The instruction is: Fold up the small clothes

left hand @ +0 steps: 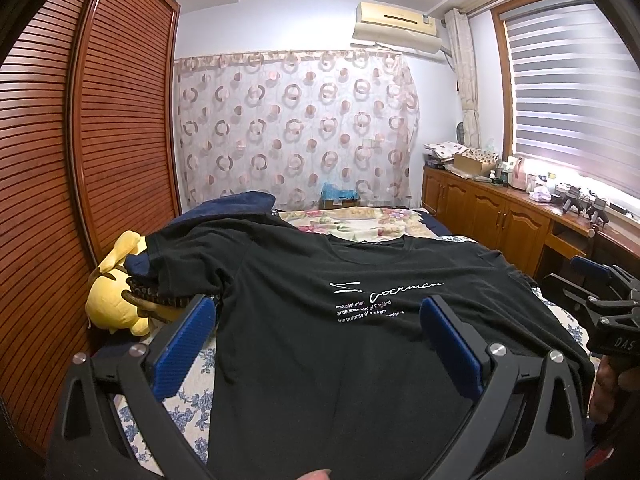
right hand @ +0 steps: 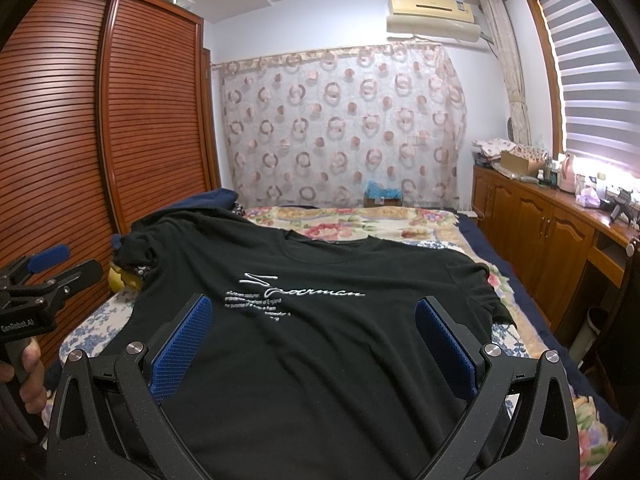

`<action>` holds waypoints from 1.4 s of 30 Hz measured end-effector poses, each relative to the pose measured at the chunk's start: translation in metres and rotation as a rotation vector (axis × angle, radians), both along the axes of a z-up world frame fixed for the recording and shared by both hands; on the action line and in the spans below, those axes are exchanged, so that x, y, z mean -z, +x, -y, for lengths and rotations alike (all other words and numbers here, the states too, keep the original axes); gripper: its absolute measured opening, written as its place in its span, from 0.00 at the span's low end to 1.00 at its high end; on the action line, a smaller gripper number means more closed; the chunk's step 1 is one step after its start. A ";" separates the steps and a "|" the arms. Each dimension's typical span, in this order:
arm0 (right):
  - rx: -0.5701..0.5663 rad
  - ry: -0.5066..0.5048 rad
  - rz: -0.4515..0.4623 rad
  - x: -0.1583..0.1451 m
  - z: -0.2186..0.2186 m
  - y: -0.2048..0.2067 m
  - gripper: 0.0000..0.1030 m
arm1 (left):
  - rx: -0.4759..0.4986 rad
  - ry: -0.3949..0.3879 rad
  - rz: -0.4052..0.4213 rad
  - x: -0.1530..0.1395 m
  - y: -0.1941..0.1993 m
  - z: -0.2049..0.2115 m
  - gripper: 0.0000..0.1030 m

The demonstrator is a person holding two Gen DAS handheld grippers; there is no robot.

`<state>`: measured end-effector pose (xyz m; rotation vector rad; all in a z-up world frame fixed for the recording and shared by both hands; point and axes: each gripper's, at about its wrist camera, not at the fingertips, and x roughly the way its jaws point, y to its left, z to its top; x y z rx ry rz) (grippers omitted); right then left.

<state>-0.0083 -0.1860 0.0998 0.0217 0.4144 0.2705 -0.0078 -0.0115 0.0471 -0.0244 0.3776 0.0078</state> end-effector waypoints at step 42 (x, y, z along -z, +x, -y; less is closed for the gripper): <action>-0.076 -0.059 -0.048 0.050 -0.046 0.053 1.00 | -0.071 -0.025 -0.137 0.066 0.035 -0.065 1.00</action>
